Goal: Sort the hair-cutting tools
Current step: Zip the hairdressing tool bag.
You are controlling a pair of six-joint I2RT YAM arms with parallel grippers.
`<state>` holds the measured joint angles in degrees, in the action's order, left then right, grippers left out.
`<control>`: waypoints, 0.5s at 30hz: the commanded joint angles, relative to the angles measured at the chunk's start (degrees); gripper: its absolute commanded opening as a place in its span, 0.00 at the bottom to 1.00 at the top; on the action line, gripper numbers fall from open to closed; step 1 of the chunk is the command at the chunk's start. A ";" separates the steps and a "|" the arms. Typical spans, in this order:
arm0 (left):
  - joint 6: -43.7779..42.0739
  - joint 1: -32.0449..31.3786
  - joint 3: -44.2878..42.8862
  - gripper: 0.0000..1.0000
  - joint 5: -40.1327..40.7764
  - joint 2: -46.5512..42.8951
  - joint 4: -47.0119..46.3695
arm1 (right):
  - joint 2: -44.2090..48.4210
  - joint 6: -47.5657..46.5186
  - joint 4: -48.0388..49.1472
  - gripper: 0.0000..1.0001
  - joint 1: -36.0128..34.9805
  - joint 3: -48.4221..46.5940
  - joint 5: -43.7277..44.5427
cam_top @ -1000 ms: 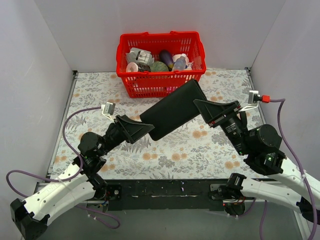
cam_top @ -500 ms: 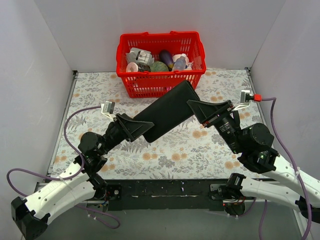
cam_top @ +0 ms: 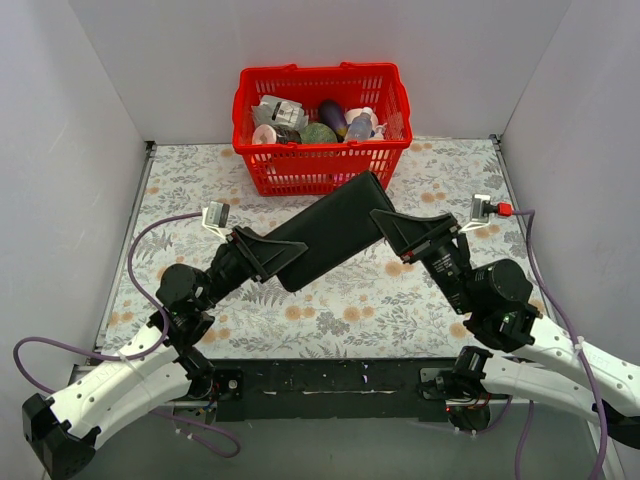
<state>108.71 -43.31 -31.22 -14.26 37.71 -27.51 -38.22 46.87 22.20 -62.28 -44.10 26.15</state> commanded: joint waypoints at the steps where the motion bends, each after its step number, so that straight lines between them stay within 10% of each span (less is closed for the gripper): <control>1: 0.28 -0.02 -0.68 0.30 0.64 -0.01 -2.64 | 1.65 3.66 6.81 0.01 -0.03 1.55 -1.02; 3: 0.02 -0.02 -1.29 0.00 -0.15 0.43 -2.46 | 2.18 3.66 6.72 0.01 -0.03 2.17 -0.23; 8: -0.16 0.07 -2.00 0.00 -1.91 0.78 -4.04 | 2.88 0.87 4.35 0.01 -0.03 1.21 -0.13; 11: -2.17 0.33 -5.49 0.00 -5.76 1.22 -0.91 | 3.32 -4.39 -4.06 0.45 0.05 -3.51 -1.01; 15: -6.74 0.77 -12.80 0.00 -11.48 4.37 10.43 | 6.56 -12.91 -20.39 0.73 0.05 -9.77 -3.64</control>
<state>107.48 -42.96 -35.51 -19.14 40.27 -25.10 -35.31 44.34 13.58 -62.00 -45.67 25.56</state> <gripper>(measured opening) 0.241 0.644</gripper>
